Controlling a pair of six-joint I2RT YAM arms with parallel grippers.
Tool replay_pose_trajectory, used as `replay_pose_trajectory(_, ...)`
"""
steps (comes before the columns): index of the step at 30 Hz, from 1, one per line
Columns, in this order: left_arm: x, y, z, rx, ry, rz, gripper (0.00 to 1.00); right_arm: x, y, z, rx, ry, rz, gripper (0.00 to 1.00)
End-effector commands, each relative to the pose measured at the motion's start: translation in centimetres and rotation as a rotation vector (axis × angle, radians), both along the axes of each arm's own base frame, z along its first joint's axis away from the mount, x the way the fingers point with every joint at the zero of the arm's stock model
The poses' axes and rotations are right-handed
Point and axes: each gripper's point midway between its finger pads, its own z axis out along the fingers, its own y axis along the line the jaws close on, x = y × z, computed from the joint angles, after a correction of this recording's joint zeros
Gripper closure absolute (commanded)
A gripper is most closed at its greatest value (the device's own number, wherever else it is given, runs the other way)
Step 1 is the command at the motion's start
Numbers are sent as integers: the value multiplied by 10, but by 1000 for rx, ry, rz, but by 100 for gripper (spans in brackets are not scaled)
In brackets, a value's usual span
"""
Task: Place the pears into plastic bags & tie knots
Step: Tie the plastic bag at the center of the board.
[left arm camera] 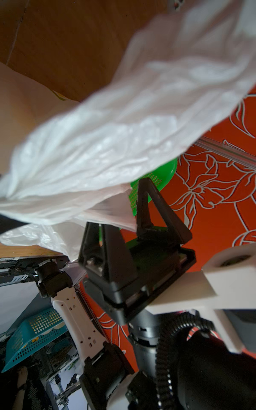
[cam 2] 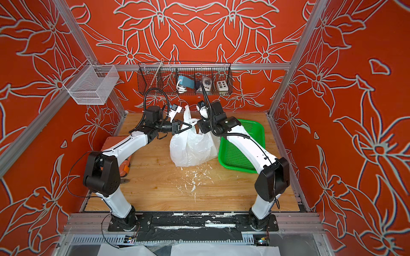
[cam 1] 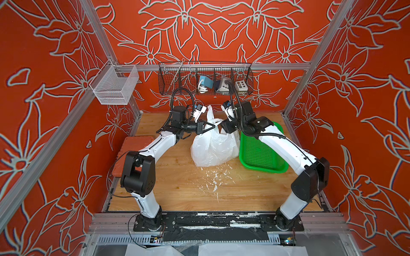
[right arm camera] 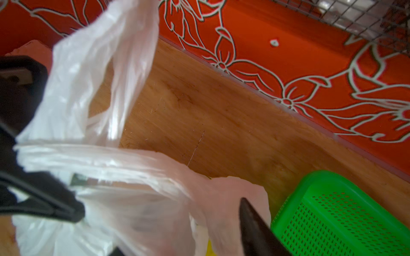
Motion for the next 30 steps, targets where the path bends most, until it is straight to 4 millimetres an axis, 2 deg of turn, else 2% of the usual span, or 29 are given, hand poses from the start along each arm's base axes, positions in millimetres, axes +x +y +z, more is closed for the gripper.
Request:
replay_pose_trajectory(1, -2, 6, 17, 5, -106, 29, 100, -32, -16, 40, 138, -2, 61, 26)
replay_pose_trajectory(3, -3, 7, 19, 8, -129, 35, 100, -55, -27, 61, 224, 8, 102, 21)
replay_pose_trajectory(5, -4, 8, 20, 4, -148, 40, 100, -63, -29, 82, 325, 6, 112, 17)
replay_pose_trajectory(7, -6, 8, 21, -3, -174, 36, 100, -59, -20, 101, 405, 15, 124, 17)
replay_pose_trajectory(12, -16, 5, 31, -44, -239, -1, 100, -25, 18, 119, 515, 119, 198, 16)
replay_pose_trajectory(18, -25, -2, 40, -56, -272, -44, 100, -7, 58, 120, 629, 273, 351, 12)
replay_pose_trajectory(26, -33, -8, 38, -41, -268, -81, 100, 11, 82, 115, 737, 337, 404, 12)
replay_pose_trajectory(28, -33, -8, 38, -43, -265, -85, 100, 12, 87, 111, 746, 361, 419, 15)
replay_pose_trajectory(30, -34, -8, 38, -42, -264, -88, 100, 13, 90, 108, 752, 372, 427, 23)
